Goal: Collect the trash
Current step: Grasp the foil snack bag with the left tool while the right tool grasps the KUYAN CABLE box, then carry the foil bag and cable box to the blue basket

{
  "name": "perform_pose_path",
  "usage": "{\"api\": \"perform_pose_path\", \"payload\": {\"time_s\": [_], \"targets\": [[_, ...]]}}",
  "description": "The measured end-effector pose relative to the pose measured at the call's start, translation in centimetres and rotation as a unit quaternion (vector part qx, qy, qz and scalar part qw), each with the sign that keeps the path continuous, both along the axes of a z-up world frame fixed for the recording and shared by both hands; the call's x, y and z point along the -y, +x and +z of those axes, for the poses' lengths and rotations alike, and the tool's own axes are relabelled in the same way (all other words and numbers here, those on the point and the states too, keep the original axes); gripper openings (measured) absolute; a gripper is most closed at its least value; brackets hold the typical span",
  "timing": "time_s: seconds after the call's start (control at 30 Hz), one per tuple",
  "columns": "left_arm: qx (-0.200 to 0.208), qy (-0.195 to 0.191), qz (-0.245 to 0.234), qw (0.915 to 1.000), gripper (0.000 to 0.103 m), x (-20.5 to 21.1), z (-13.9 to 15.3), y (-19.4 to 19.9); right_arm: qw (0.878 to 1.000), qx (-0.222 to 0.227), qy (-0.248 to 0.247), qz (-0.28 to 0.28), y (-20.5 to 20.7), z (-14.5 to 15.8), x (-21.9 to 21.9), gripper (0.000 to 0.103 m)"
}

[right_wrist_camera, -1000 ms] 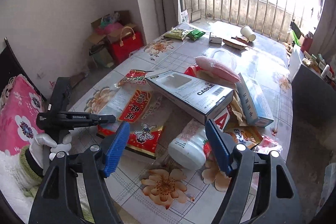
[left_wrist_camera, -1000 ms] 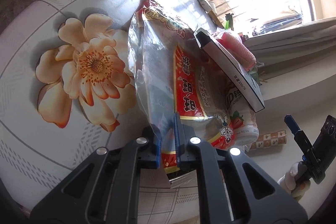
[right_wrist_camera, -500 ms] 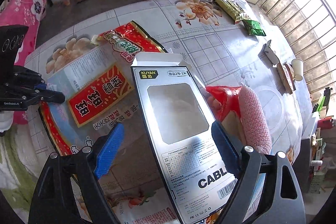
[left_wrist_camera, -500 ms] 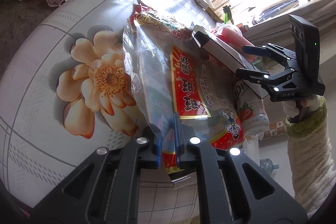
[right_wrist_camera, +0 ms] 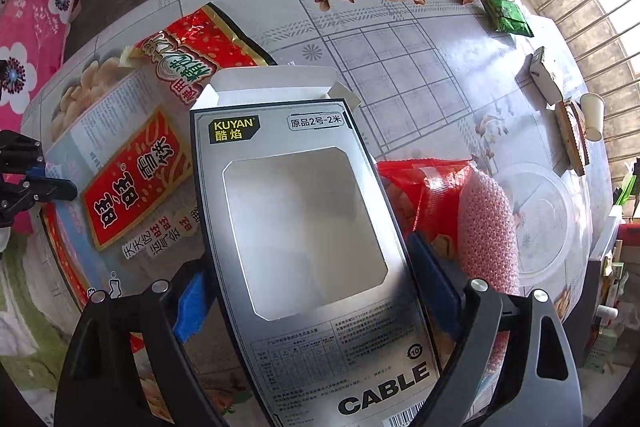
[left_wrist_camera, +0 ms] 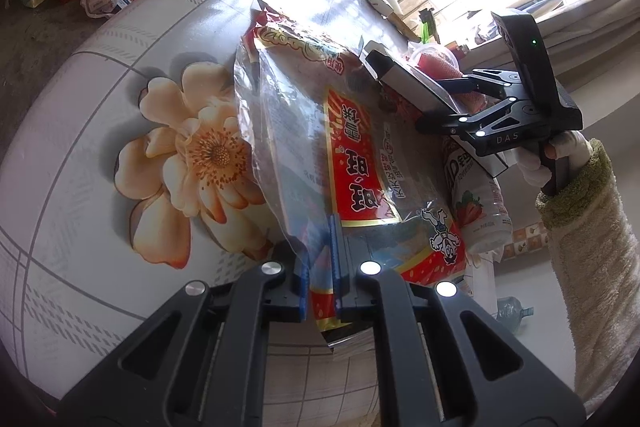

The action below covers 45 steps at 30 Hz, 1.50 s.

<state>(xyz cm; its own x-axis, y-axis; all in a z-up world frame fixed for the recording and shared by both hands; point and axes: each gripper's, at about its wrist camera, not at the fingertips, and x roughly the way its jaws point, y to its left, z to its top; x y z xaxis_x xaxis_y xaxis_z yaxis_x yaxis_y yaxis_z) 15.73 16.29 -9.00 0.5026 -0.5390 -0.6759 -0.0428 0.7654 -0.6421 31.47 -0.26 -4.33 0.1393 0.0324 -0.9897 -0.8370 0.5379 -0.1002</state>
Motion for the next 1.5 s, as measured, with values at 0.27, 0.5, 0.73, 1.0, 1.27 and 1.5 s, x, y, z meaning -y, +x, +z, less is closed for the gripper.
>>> {"api": "perform_pose_path", "payload": {"time_s": [0.27, 0.5, 0.73, 1.0, 1.27, 1.5], "targets": [[0.008, 0.017, 0.005, 0.9998, 0.004, -0.3, 0.2, -0.7, 0.999, 0.043, 0.030, -0.016, -1.6, 2.7, 0.1, 0.079], [0.017, 0.049, 0.005, 0.9987, 0.002, -0.3, 0.6, -1.6, 0.985, 0.110, 0.114, -0.066, -5.1, 9.4, 2.2, 0.079], [0.021, 0.060, 0.012, 0.9979, 0.000, -0.8, 1.3, -2.9, 0.956, 0.133, 0.222, -0.140, -12.4, 14.2, 6.4, 0.079], [0.077, 0.075, 0.025, 0.9939, 0.000, -1.1, 5.3, -5.5, 0.904, 0.091, 0.324, -0.263, -19.5, 11.1, 11.4, 0.079], [0.163, 0.098, 0.016, 0.9817, 0.000, 0.2, 11.9, -8.3, 0.840, 0.073, 0.402, -0.356, -22.8, 9.5, 16.9, 0.079], [0.225, 0.097, -0.018, 0.9693, 0.000, 3.1, 16.9, -10.0, 0.803, 0.113, 0.442, -0.383, -25.6, 11.0, 21.4, 0.079]]}}
